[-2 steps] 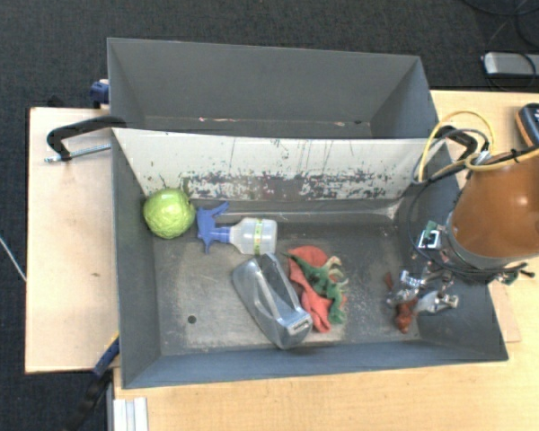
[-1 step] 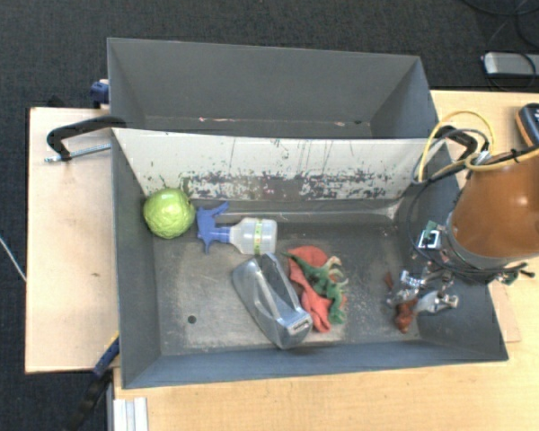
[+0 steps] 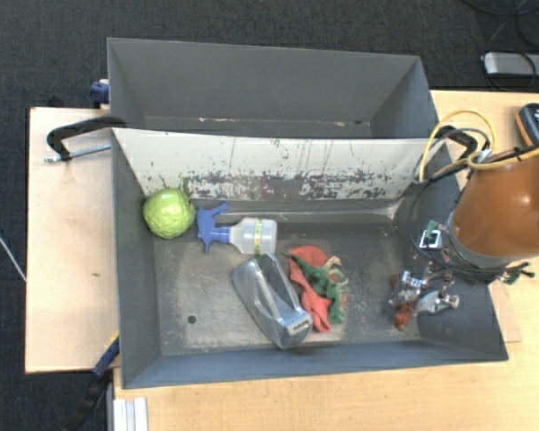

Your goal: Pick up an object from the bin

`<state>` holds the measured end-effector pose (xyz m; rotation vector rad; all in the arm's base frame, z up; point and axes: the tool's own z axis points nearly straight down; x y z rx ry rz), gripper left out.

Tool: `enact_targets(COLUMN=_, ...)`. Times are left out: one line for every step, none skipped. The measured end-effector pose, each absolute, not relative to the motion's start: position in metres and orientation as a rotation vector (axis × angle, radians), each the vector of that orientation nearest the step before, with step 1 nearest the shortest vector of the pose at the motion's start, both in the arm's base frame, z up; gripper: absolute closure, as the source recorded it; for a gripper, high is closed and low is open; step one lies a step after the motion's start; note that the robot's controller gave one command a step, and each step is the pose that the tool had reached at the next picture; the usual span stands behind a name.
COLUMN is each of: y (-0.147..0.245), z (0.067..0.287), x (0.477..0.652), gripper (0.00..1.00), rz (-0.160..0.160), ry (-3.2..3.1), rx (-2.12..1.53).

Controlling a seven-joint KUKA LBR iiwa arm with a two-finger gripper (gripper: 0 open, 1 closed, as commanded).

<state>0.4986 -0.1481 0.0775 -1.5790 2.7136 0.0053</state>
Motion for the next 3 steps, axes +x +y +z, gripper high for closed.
enact_targets(y=-0.148, z=0.098, x=0.497, gripper=1.00, rz=0.011, ry=2.718, rx=-1.579)
enact_targets(y=-0.148, z=0.120, x=0.499, gripper=1.00, rz=-0.001, ry=2.714, rx=-1.574)
enact_targets(y=-0.148, z=0.131, x=0.500, gripper=1.00, rz=-0.002, ry=2.713, rx=-1.574)
